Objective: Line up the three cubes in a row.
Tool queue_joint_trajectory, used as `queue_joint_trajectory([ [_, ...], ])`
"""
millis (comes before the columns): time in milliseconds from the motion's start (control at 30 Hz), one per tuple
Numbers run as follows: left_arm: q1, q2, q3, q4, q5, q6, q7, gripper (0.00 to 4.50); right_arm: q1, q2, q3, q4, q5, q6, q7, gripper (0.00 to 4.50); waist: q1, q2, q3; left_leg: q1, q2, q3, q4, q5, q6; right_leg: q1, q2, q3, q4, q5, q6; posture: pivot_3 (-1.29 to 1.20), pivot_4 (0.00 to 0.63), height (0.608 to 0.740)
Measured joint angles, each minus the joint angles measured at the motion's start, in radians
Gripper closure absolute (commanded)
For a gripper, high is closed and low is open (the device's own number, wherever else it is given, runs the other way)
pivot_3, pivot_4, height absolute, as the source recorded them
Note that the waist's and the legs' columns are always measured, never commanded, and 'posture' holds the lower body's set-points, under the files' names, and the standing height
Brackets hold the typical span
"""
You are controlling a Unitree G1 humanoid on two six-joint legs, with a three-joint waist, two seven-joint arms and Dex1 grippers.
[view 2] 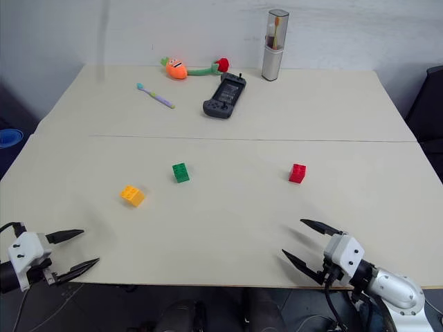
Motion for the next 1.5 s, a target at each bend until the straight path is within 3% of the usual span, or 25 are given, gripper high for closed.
queue_joint_trajectory([
  [167, -0.022, 0.000, -0.003, -0.013, -0.037, 0.062, -0.008, 0.09, -0.022, 0.043, -0.004, -0.016, 0.001, 0.033, -0.070, 0.00, -0.001, 0.000, 0.000, 0.000, 0.000, 0.000, 0.000, 0.000, 0.000, 0.000, 0.000, 0.000, 0.001, 0.000, 0.000, 0.00, 0.150, 0.740],
  [333, -0.044, -0.009, -0.011, -0.201, -0.197, 0.268, -0.026, 0.09, 0.028, 0.179, -0.100, -0.090, 0.031, 0.087, -0.261, 0.00, 0.002, -0.001, 0.000, -0.001, 0.000, -0.001, 0.000, 0.000, -0.001, 0.000, -0.001, 0.000, 0.001, 0.000, 0.000, 0.00, 0.150, 0.740],
  [433, -0.103, -0.049, -0.121, -0.358, -0.214, 0.306, -0.017, 0.09, 0.118, 0.287, -0.176, -0.131, 0.016, 0.104, -0.413, 0.00, 0.005, 0.002, -0.001, -0.001, -0.001, -0.001, 0.000, 0.000, -0.002, 0.000, -0.001, 0.000, 0.000, 0.000, 0.000, 0.00, 0.150, 0.740],
  [667, -0.252, -0.155, -0.312, -0.439, -0.164, 0.313, 0.049, 0.09, 0.219, 0.386, -0.150, -0.182, -0.085, 0.135, -0.550, 0.00, -0.025, 0.003, -0.002, 0.002, 0.000, 0.004, -0.001, 0.002, -0.003, 0.002, 0.002, 0.007, 0.007, 0.000, 0.000, 0.00, 0.150, 0.740],
  [733, -0.262, -0.172, -0.336, -0.439, -0.152, 0.315, 0.061, 0.09, 0.168, 0.391, -0.106, -0.227, -0.112, 0.200, -0.585, 0.00, -0.033, 0.002, -0.002, 0.002, 0.000, 0.005, -0.001, 0.002, -0.005, 0.001, 0.003, 0.008, 0.008, 0.000, 0.000, 0.00, 0.150, 0.740],
  [933, -0.274, -0.189, -0.387, -0.437, -0.137, 0.332, 0.086, 0.09, -0.199, 0.359, -0.001, -0.321, -0.132, 0.543, -0.696, 0.00, -0.023, 0.002, -0.002, 0.001, 0.001, 0.001, 0.001, 0.006, -0.012, -0.004, 0.007, 0.009, 0.008, -0.001, -0.001, 0.00, 0.150, 0.740],
  [1067, -0.313, -0.198, -0.416, -0.435, -0.112, 0.329, 0.101, 0.09, -0.427, 0.351, 0.023, -0.202, -0.161, 0.676, -0.755, 0.00, -0.010, 0.002, -0.002, 0.000, 0.000, 0.002, 0.001, 0.004, -0.007, -0.004, 0.006, 0.009, 0.007, -0.001, -0.001, 0.00, 0.150, 0.740],
  [1300, -0.332, -0.208, -0.432, -0.430, -0.099, 0.323, 0.119, 0.09, -0.609, 0.376, 0.036, 0.066, -0.191, 0.694, -0.804, 0.00, -0.012, 0.002, -0.002, 0.000, 0.000, 0.004, 0.002, 0.004, -0.005, -0.004, 0.005, 0.009, 0.007, 0.000, 0.000, 0.00, 0.150, 0.740],
  [1500, -0.326, -0.208, -0.433, -0.430, -0.083, 0.321, 0.130, 0.00, -0.665, 0.406, 0.048, 0.192, -0.200, 0.695, -0.821, 2.08, -0.019, 0.002, -0.002, 0.000, 0.000, 0.004, 0.002, 0.004, -0.006, -0.004, 0.005, 0.009, 0.008, 0.000, 0.000, 0.00, 0.150, 0.740],
])
